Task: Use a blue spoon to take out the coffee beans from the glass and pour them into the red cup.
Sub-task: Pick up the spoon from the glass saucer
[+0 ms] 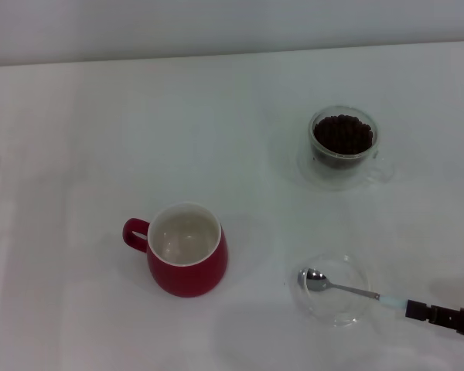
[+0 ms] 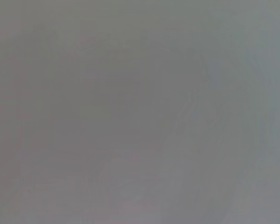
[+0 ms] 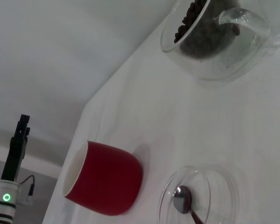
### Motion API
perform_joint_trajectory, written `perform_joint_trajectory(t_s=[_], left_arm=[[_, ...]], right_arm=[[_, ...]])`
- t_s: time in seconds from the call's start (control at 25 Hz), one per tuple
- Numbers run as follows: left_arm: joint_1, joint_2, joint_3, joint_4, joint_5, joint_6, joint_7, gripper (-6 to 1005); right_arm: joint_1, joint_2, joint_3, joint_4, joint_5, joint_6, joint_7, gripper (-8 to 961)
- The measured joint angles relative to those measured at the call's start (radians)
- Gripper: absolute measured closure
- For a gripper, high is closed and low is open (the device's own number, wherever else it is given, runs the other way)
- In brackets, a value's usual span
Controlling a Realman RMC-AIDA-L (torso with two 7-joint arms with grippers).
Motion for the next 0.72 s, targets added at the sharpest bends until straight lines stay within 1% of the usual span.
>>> perform_joint_trajectory(t_s=[0.44,0.6,0.72], left_arm=[[-0.003,-0.002,0.0,-0.005,0.0,-0.001,0.0,210],[-0.003,-0.001,0.0,-0.005,0.0,-0.001,0.0,210],[-0.003,0.0,0.0,-0.006,0.0,-0.002,0.0,210]], right_arm=[[0.002,-0.004,0.006,0.0,0.012,-0.003,0.004,808],[0.002,-0.004,0.006,0.0,0.02,-0.008,0.008,808],[0.002,-0.009,0.006,0.0,0.023,-0.02,0.01,808]])
